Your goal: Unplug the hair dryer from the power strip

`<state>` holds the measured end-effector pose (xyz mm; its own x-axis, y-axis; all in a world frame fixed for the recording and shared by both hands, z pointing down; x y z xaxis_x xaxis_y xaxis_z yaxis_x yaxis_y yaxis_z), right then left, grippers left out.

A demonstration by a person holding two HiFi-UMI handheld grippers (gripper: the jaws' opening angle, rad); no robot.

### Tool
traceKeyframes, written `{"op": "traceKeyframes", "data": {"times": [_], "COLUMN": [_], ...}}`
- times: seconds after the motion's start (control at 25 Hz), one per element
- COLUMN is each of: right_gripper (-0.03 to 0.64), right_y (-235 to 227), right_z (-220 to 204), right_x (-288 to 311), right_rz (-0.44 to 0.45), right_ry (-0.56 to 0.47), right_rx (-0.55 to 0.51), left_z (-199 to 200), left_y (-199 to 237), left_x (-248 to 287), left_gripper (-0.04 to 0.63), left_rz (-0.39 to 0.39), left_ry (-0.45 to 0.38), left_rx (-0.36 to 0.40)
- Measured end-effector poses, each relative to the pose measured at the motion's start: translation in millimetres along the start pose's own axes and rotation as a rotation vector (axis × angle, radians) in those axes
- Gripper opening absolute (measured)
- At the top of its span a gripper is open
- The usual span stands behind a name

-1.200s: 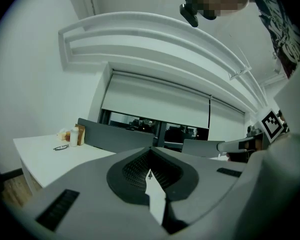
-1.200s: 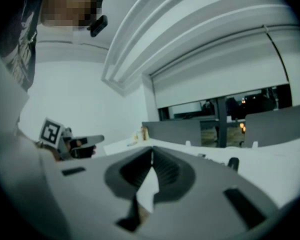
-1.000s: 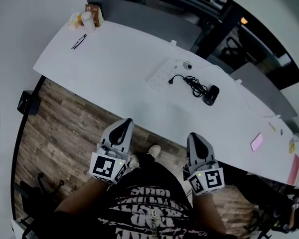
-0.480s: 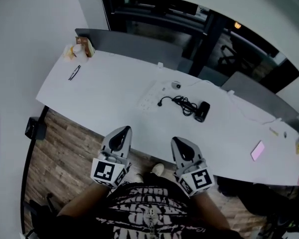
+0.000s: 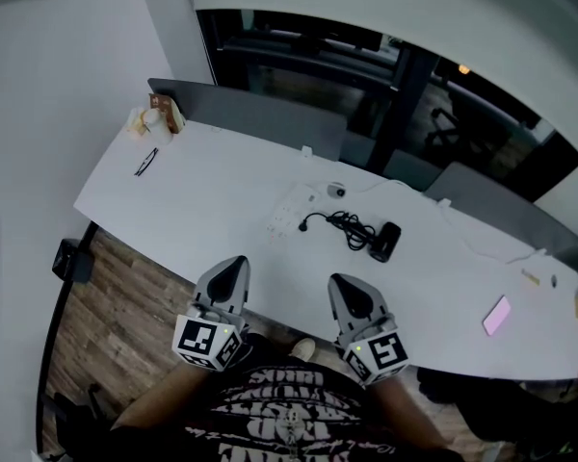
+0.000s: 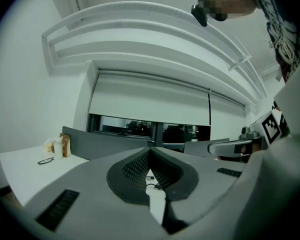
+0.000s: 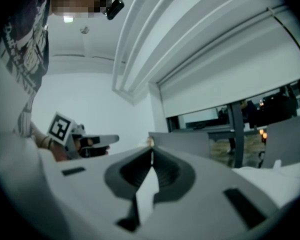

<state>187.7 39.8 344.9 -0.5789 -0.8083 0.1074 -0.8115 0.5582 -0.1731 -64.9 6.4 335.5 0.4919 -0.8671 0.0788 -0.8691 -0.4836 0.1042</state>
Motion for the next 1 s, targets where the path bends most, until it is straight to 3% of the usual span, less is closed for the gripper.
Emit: {"op": "traceKeyframes", "data": {"times": [0.32,0.64,1.0], "right_gripper": [0.032,0.032,0.032], "right_y": [-2.0,2.4,-6.7], "right_z": [-6.6,-11.2,-16.5], "right_x": [20.1,73.9,140.6], "right_rz": [0.011,-0.015,-0.158], "right_ry": [0.014,0.034,0.101], "right_rx": [0.021,0.061,0.084], "left_z": [-3.2,2.1,-0.3], "left_y": [10.9,58.9,123.4], "left_x": [8.3,34.1,90.9], "left_gripper": [0.026,0.026,0.026], "left_rz": [-0.012,-0.041,-0.164], "left_ry": [0.021,0.068,0.086], "left_rx": [0.005,0.004,-0.011]}}
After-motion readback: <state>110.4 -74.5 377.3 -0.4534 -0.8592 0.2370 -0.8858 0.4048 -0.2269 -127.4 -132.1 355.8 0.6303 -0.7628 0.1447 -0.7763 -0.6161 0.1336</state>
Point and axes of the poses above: the fingertips, and each gripper's own axes: x forward along the fingers, y to its left, z out of its top, the point moved 9 cm from there along -x, backward along the fingers, and after that the axes turned 1 degree about z, right-handed, at the moved point
